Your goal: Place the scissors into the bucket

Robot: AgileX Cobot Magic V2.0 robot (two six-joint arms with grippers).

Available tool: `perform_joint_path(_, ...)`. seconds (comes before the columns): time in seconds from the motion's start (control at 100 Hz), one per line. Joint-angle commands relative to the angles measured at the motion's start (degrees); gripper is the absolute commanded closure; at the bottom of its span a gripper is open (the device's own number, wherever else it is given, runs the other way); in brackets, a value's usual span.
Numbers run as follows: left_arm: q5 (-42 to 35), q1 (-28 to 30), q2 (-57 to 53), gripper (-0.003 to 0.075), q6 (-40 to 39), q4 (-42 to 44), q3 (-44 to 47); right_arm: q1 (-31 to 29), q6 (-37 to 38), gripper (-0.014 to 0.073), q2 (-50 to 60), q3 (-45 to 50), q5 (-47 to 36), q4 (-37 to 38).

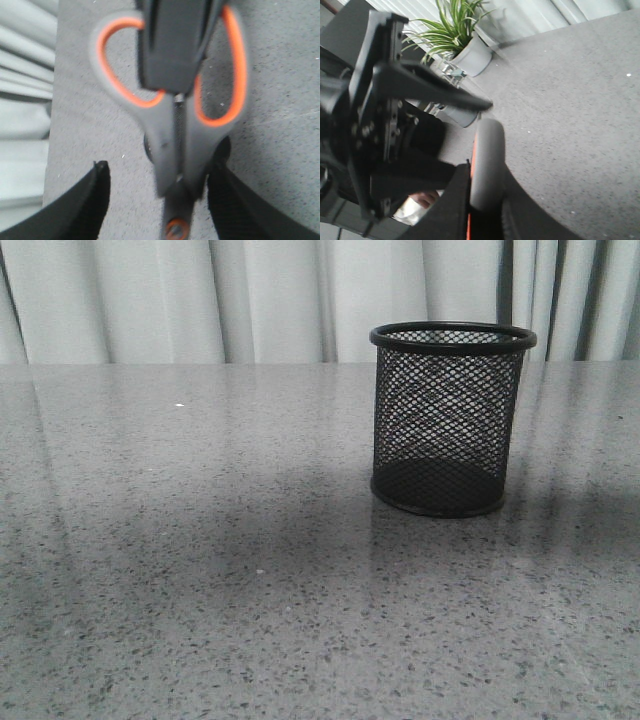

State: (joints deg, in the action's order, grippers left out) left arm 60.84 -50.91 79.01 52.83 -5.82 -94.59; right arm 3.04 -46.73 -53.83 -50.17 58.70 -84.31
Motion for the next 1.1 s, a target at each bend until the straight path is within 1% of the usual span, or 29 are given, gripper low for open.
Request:
perform_joint_path(0.0, -4.27, 3.37, -2.28, 0.0279, -2.61, 0.78, -1.86, -0.09, 0.85, 0.0657, -0.3, -3.23, -0.83, -0.49)
perform_joint_path(0.05, -4.27, 6.15, -3.05, 0.0281, -3.36, 0.67, -1.86, -0.09, 2.64, 0.0657, -1.13, -5.15, -1.23, 2.85)
perform_joint_path(0.12, -4.01, 10.68, -4.21, 0.0281, -4.98, 0.67, -1.86, -0.09, 6.07, 0.0657, -2.33, -8.93, -2.1, 9.46)
perform_joint_path(0.27, -2.08, 22.01, -7.22, 0.0281, -9.49, 0.4, -1.86, -0.09, 16.57, 0.0657, -5.09, -19.3, -2.32, 29.29)
perform_joint_path(0.35, -0.53, 28.02, -8.91, 0.0281, -10.36, 0.14, -1.86, -0.09, 22.16, 0.0657, -6.66, -24.1, 0.21, 38.98)
perform_joint_path(0.36, -0.51, 28.02, -9.06, 0.0281, -10.37, 0.05, -1.86, -0.09, 22.57, 0.0657, -6.97, -24.91, 0.56, 40.51)
perform_joint_path(0.37, -0.23, 29.37, -9.35, 0.0281, -10.47, 0.01, -1.86, -0.09, 23.38, 0.0657, -7.13, -25.29, 1.31, 41.24)
perform_joint_path(0.38, -0.2, 29.37, -9.49, 0.0281, -10.62, -0.12, -1.86, -0.09, 23.78, 0.0657, -7.44, -26.05, 1.7, 42.63)
perform_joint_path(0.42, 0.36, 32.27, -10.3, 0.0281, -10.63, -0.69, -1.86, -0.09, 25.46, 0.0657, -8.21, -27.8, 4.35, 45.24)
perform_joint_path(0.45, 0.46, 33.39, -10.87, 0.0281, -10.63, -1.13, -1.86, -0.09, 26.25, 0.0657, -8.97, -29.32, 6.09, 47.21)
perform_joint_path(0.53, 0.38, 37.01, -12.24, 0.0281, -10.63, -2.28, -1.86, -0.09, 26.48, 0.0657, -10.43, -31.73, 10.54, 49.41)
perform_joint_path(0.62, -0.25, 39.1, -13.54, 0.0281, -10.63, -2.35, -1.86, -0.09, 26.51, 0.0657, -11.17, -32.37, 11.63, 50.67)
perform_joint_path(0.73, -0.9, 39.36, -14.32, 0.0281, -10.63, -2.35, -1.86, -0.09, 26.51, 0.0657, -12.19, -32.37, 13.06, 52.15)
perform_joint_path(1.09, -1.12, 39.36, -14.3, 0.0281, -10.63, -3.48, -1.86, 2.07, 26.51, 0.0657, -15.64, -32.37, 15.65, 52.38)
